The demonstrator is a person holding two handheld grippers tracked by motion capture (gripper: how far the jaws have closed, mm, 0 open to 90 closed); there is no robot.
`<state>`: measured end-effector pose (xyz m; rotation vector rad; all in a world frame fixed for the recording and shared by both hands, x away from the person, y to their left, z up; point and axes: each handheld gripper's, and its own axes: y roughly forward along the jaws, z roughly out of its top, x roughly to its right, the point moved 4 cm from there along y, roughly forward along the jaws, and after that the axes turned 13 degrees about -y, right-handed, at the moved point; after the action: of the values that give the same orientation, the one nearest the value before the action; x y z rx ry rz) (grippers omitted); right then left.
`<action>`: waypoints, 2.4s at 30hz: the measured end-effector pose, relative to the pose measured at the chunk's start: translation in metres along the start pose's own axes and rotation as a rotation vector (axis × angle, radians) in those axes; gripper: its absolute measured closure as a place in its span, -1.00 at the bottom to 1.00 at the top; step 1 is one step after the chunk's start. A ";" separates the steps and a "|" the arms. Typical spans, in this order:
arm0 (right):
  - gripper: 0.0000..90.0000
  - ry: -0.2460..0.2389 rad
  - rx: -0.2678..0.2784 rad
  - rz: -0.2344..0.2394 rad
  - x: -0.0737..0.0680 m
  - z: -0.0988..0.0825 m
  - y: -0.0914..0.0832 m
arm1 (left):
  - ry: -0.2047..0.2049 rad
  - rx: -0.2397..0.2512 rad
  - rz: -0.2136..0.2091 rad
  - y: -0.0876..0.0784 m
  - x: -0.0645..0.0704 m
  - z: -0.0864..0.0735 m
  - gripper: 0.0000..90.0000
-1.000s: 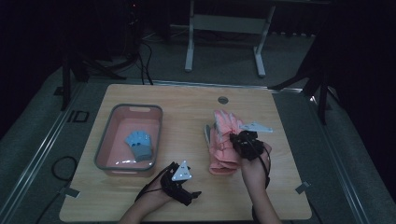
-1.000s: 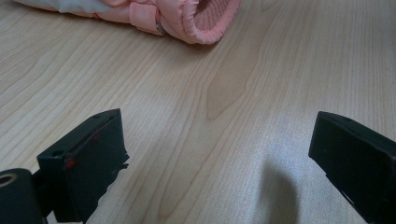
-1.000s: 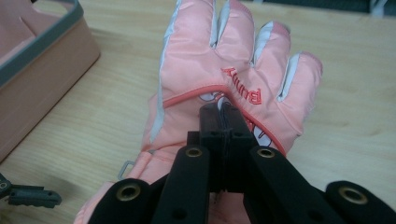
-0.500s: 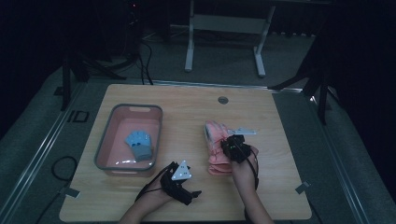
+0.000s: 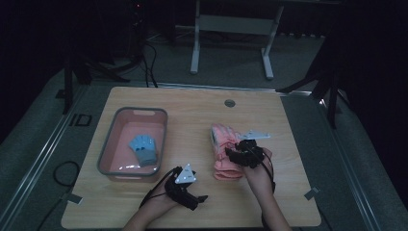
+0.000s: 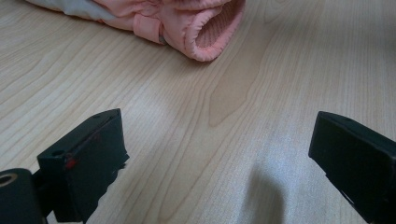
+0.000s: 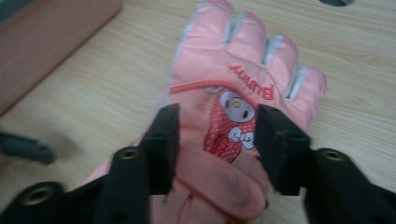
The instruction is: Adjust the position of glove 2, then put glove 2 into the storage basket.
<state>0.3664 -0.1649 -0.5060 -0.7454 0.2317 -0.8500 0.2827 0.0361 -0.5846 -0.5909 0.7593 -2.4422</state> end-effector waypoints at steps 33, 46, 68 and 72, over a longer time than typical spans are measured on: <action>-0.66 -0.058 0.106 0.076 0.068 -0.023 -0.061 | 0.002 0.171 0.111 -0.041 0.024 0.096 -0.73; 0.46 -0.083 0.042 0.081 0.057 -0.017 -0.024 | -0.032 0.086 0.203 0.029 -0.001 0.156 0.02; 0.04 0.274 -0.139 0.344 0.059 -0.043 0.045 | -0.483 -0.087 0.038 0.077 -0.052 0.099 -0.49; 0.09 0.345 -0.136 0.413 0.063 -0.046 0.053 | -0.501 -0.056 -0.011 0.077 -0.053 0.098 -0.14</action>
<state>0.4177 -0.2130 -0.5695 -0.6424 0.7320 -0.5659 0.4019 -0.0268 -0.5722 -1.1707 0.6123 -2.1459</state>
